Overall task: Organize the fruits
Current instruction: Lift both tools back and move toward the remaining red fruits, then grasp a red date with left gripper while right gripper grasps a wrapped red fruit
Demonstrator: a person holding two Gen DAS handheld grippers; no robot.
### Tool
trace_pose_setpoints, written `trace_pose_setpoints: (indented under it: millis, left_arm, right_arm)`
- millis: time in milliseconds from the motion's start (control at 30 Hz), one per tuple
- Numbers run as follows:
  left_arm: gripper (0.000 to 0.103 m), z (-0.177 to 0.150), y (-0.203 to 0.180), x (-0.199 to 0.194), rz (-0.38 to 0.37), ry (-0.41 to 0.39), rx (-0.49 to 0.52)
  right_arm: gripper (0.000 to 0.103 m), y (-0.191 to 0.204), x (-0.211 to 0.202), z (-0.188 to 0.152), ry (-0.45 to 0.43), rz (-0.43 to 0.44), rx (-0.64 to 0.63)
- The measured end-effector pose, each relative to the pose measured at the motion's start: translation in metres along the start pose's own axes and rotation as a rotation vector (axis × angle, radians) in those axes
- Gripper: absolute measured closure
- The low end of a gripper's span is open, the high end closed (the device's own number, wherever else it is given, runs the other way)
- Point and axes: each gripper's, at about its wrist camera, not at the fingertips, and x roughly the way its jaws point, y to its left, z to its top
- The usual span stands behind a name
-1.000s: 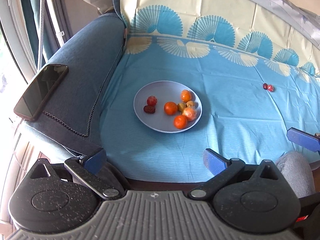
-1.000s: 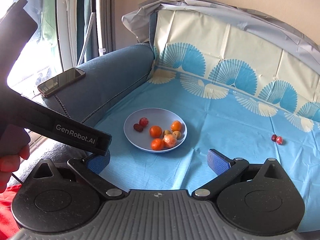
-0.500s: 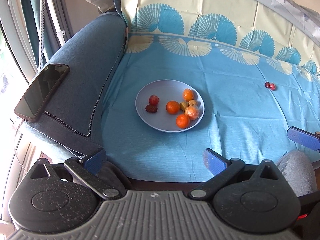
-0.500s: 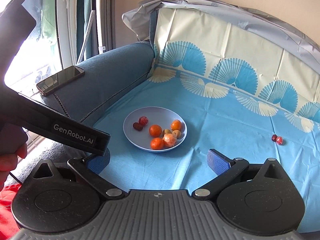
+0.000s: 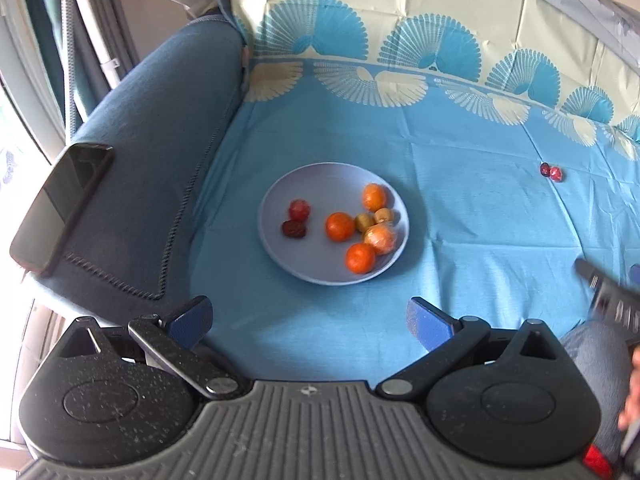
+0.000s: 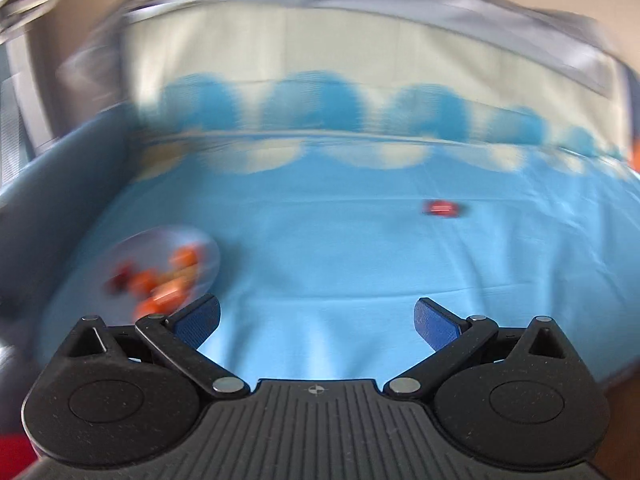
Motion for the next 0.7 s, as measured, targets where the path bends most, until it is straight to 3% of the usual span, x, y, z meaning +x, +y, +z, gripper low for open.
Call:
trace_pose_setpoints:
  millis: [133, 367, 533, 700]
  left_arm:
    - [0.000, 0.022, -0.026, 0.018, -0.007, 0.017, 0.025]
    - [0.000, 0.064, -0.080, 0.067, -0.014, 0.081, 0.068]
    - [0.000, 0.091, -0.115, 0.106, -0.010, 0.103, 0.079]
    - [0.000, 0.115, -0.156, 0.145, -0.018, 0.088, 0.119]
  right_arm:
    - [0.001, -0.061, 0.064, 0.013, -0.049, -0.160, 0.062]
    - [0.001, -0.157, 0.226, 0.031, 0.047, -0.304, 0.161]
    - [0.001, -0.170, 0.310, 0.035, 0.093, -0.280, 0.092]
    - [0.001, -0.173, 0.341, 0.049, 0.024, -0.248, 0.062]
